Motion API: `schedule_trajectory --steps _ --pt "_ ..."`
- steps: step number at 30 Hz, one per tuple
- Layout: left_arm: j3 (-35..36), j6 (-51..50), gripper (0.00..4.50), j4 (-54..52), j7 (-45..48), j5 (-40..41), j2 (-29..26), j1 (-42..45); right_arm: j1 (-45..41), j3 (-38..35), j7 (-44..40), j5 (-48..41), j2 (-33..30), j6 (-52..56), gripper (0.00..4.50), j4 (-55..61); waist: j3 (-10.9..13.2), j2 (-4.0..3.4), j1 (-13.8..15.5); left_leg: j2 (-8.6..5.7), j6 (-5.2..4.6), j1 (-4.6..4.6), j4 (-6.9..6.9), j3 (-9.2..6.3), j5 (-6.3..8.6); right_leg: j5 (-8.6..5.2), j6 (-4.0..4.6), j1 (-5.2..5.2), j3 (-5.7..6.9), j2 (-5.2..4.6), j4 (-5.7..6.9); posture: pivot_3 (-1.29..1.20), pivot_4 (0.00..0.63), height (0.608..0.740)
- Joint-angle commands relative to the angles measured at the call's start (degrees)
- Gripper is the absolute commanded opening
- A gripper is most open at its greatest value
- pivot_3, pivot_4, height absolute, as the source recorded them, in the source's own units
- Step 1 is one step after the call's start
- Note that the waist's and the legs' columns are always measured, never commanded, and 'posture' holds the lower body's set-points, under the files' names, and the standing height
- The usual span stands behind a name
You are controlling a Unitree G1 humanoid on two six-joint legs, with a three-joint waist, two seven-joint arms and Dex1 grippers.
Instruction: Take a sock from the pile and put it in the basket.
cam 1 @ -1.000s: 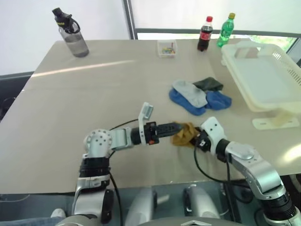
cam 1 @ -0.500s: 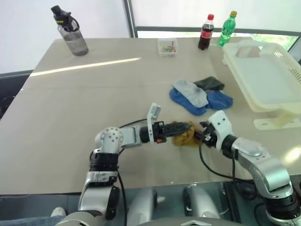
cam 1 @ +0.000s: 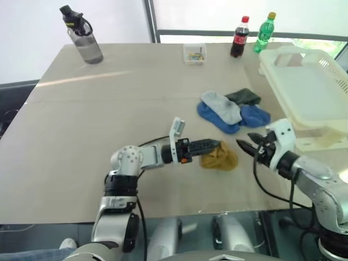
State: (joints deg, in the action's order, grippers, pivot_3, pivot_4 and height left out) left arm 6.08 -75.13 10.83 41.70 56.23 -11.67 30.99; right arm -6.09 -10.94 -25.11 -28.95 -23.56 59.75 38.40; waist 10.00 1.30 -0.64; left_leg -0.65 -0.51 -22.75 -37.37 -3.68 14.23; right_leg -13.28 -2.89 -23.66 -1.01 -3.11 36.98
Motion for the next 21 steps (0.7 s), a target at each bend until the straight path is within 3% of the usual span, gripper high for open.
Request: schedule_trajectory --steps 1,3,4,13,21 --pt "-0.99 0.84 4.50 0.77 1.36 -0.42 1.18 0.67 -0.21 -5.24 1.43 -10.42 3.94 7.49 3.28 4.66 0.00 -0.02 -0.10 0.01 0.00 0.00 0.00 0.00 0.00 0.00 0.00 0.00 0.00 0.01 0.00 0.00 0.150 0.740" --pt "-1.13 0.87 4.50 1.09 1.56 -0.68 1.74 0.96 -0.47 -5.54 2.35 -14.12 5.31 10.68 4.22 5.78 0.00 -0.03 -0.06 0.02 0.00 0.02 0.00 0.01 0.00 0.00 0.00 0.00 -0.02 0.01 0.02 0.00 0.150 0.740" --pt "-1.17 0.91 4.50 1.21 1.63 -0.85 1.97 1.08 -0.55 -5.09 3.08 -14.89 5.55 11.50 4.42 6.20 0.00 -0.03 -0.06 0.02 0.00 0.01 -0.01 0.00 0.00 0.01 0.00 0.00 -0.02 0.00 0.02 0.00 0.150 0.740" --pt "-1.49 1.16 4.50 2.00 2.58 -1.89 3.25 1.78 -2.88 4.67 12.86 -8.42 7.30 11.28 4.42 2.07 0.00 -0.04 -0.03 -0.03 0.00 0.00 -0.02 0.02 0.00 0.01 0.00 0.00 -0.02 -0.01 0.02 0.00 0.150 0.740" --pt "-1.00 1.44 4.50 2.16 2.72 -2.37 3.60 1.98 -3.70 13.88 14.41 -1.39 3.86 8.76 4.42 -1.75 -0.01 -0.04 -0.10 -0.03 0.00 0.00 -0.02 0.08 0.00 0.00 0.00 0.00 0.00 0.00 0.02 0.00 0.150 0.740"
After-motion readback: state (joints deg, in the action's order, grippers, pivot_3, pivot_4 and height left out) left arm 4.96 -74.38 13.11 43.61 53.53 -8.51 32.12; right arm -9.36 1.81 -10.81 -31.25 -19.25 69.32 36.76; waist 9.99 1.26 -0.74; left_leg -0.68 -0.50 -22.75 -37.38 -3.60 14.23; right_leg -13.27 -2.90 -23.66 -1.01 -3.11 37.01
